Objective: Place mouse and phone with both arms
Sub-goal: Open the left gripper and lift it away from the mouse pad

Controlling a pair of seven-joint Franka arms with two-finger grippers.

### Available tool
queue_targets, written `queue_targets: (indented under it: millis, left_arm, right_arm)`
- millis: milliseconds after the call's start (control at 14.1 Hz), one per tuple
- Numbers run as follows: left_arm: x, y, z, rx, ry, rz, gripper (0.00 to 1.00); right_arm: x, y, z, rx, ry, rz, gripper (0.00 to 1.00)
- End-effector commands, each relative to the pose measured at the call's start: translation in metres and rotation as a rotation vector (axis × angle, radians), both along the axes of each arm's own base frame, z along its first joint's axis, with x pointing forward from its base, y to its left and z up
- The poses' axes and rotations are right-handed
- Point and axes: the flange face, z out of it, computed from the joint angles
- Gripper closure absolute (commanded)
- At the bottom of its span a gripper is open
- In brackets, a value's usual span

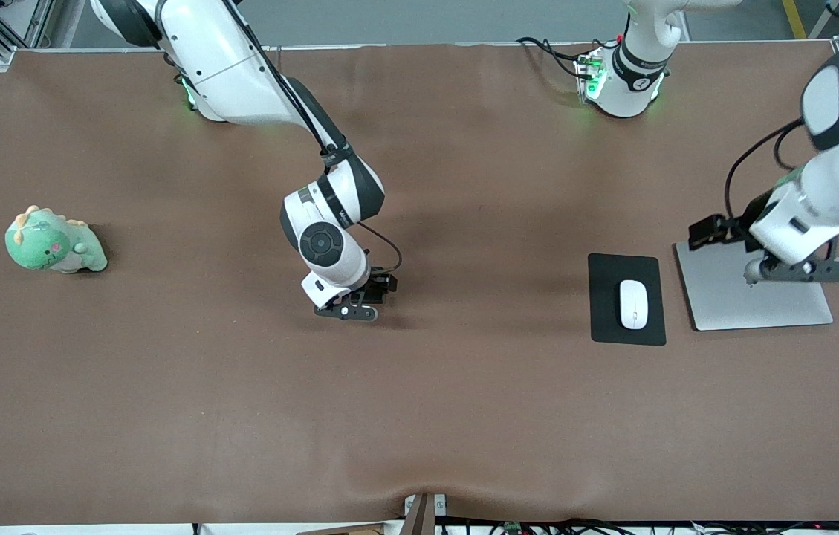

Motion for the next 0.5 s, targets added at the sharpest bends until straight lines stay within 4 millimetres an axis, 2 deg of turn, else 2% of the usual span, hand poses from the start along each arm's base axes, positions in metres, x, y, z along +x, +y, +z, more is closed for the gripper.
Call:
queue_targets:
  millis: [0, 71, 142, 212, 283, 425]
  left_arm:
    - [-0.008, 0.003, 0.042, -0.006, 0.006, -0.005, 0.00]
    - [-0.008, 0.005, 0.055, -0.007, 0.012, -0.002, 0.00]
    - [-0.009, 0.010, 0.065, -0.007, 0.013, 0.006, 0.00]
    - [-0.011, 0.011, 0.069, -0.014, 0.020, 0.007, 0.00]
    - [-0.012, 0.014, 0.071, -0.024, 0.021, 0.016, 0.00]
    - [-0.014, 0.021, 0.080, -0.025, 0.019, 0.030, 0.00]
  right_arm:
    - [-0.003, 0.002, -0.004, -0.017, -0.015, -0.013, 0.09]
    - [-0.003, 0.001, -0.004, -0.017, -0.013, -0.012, 0.25]
    - [-0.003, 0.000, -0.005, -0.021, -0.009, -0.009, 0.51]
    - [-0.001, -0.003, -0.004, -0.022, -0.006, -0.011, 0.81]
    - [0.002, -0.006, 0.000, -0.018, -0.009, -0.016, 1.00]
    - [0.007, -0.013, 0.009, -0.029, 0.020, -0.030, 1.00]
